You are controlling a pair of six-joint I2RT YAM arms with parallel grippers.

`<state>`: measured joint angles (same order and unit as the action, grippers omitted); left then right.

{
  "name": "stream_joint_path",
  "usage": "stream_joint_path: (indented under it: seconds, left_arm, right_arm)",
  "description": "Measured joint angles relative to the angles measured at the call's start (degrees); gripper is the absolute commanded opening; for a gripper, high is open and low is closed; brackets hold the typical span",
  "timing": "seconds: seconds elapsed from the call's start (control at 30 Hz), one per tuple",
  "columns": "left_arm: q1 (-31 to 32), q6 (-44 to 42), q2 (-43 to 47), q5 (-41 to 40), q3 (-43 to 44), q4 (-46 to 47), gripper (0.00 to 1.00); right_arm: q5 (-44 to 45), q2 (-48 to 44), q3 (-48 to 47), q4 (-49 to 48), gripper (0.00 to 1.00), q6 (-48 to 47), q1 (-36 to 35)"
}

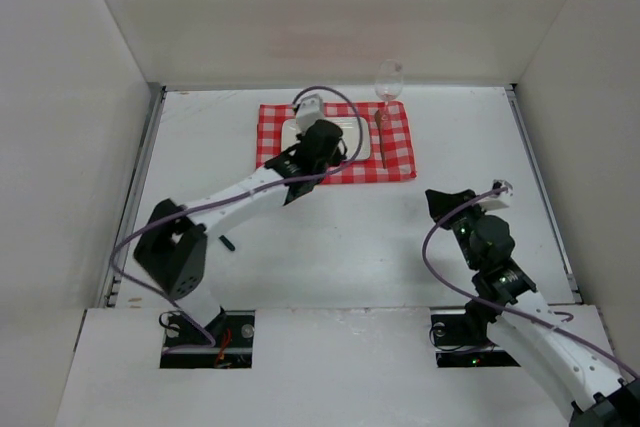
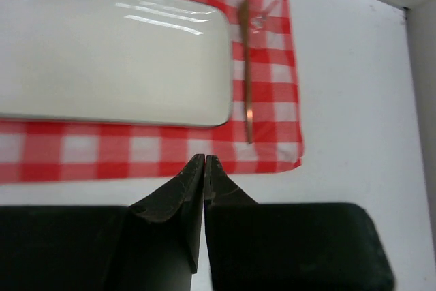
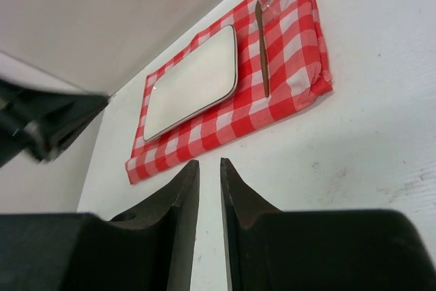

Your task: Set the dinner table for one person

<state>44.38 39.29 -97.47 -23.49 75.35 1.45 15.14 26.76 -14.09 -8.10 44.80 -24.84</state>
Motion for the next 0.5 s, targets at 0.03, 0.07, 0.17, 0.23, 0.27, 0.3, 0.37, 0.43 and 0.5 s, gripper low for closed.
stream_joint_path:
  seconds: [0.03,0.07,0.17,0.23,0.27,0.3,0.37,0.43,0.5]
  left_arm:
    - [-0.2,0.3,4.2,-1.9,-4.4,-0.4,0.03]
    - [-0.5,1.0,8.5,-4.0,-9.0,-1.2,0.07]
    - [-2.2,4.7,21.2,-10.2,-21.2,-6.8,0.27]
    - [-4.2,9.0,29.1,-13.4,-27.8,-12.8,0.36]
    - [-5.7,11.7,32.9,-14.4,-30.6,-16.6,0.38]
    - [-7.6,14.3,36.4,-15.1,-33.2,-20.2,0.38]
    - [-12.0,18.5,42.1,-15.3,-37.7,-26.2,0.39]
    - [-16.5,21.2,46.9,-15.1,-41.7,-31.0,0.40]
    - [-19.6,22.2,49.4,-14.0,-44.3,-33.6,0.41]
  right_arm:
    - [-0.1,1.0,0.0,-0.4,0.21,0.0,-0.1]
    - [-0.2,2.3,0.0,-0.7,0.20,0.0,-0.4]
    - [-1.1,6.0,0.0,-1.4,0.21,-0.1,-1.6]
    - [-1.7,8.0,0.0,-1.5,0.24,-0.4,-2.8]
    - [-1.9,8.9,-0.1,-1.6,0.26,-0.6,-3.6]
    - [-2.1,9.7,-0.2,-1.8,0.28,-0.9,-4.4]
    - [-2.1,11.8,-0.9,-2.2,0.30,-1.7,-6.5]
    - [-2.3,14.2,-1.9,-2.8,0.31,-2.4,-8.8]
    - [-2.3,15.8,-2.7,-3.2,0.32,-3.0,-10.6]
